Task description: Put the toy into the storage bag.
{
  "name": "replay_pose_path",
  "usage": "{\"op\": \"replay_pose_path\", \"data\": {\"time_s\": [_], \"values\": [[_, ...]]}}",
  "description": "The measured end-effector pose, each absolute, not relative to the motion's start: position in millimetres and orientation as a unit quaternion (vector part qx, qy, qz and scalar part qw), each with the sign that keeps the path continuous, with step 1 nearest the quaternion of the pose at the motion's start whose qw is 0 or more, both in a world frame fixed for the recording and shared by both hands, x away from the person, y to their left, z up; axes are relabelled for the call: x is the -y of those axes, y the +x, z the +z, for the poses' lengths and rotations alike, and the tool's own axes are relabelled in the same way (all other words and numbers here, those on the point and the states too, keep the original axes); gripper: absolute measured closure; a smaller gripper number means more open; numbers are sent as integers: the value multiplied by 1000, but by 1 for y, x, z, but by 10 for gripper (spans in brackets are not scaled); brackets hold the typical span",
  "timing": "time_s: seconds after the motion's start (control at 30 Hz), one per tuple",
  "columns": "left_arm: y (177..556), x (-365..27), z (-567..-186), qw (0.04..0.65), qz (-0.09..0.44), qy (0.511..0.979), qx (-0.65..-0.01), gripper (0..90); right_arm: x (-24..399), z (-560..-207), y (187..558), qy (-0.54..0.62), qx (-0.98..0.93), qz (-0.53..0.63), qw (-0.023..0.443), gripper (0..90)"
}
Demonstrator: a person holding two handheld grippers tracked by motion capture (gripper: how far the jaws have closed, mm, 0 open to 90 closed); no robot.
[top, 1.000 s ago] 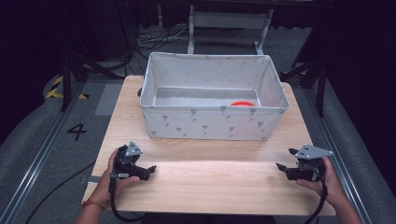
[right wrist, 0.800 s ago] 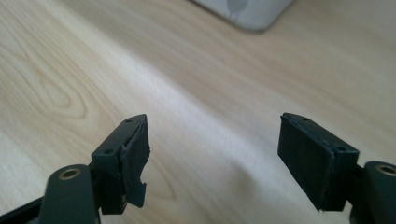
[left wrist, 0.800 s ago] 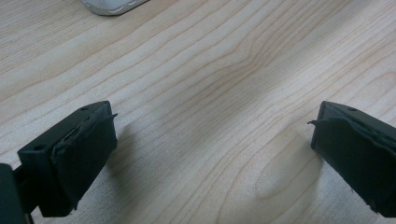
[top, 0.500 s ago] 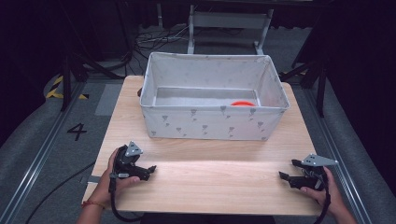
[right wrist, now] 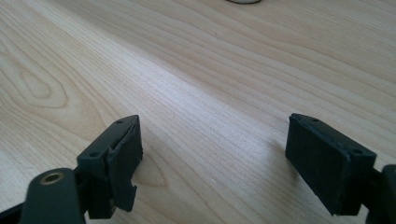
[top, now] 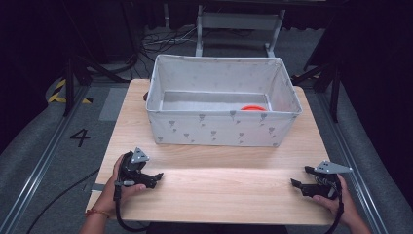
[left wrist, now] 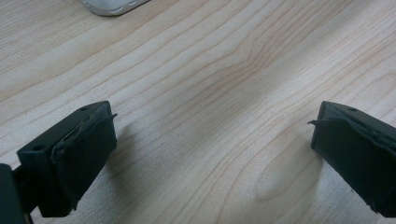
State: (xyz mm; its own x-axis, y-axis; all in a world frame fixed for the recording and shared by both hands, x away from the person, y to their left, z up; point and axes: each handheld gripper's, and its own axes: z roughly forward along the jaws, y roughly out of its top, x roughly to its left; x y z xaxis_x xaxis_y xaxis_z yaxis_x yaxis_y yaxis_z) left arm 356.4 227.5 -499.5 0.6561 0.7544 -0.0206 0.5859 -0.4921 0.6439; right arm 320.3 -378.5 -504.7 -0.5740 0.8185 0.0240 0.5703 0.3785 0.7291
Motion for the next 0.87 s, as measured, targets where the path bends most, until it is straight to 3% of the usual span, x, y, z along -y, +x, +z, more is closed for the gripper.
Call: {"op": "replay_pose_path", "data": {"time_s": [0.87], "values": [[358, -226, -500, 317, 137, 849, -399, 2, 380, -505, 322, 418, -817, 359, 170, 176]]}}
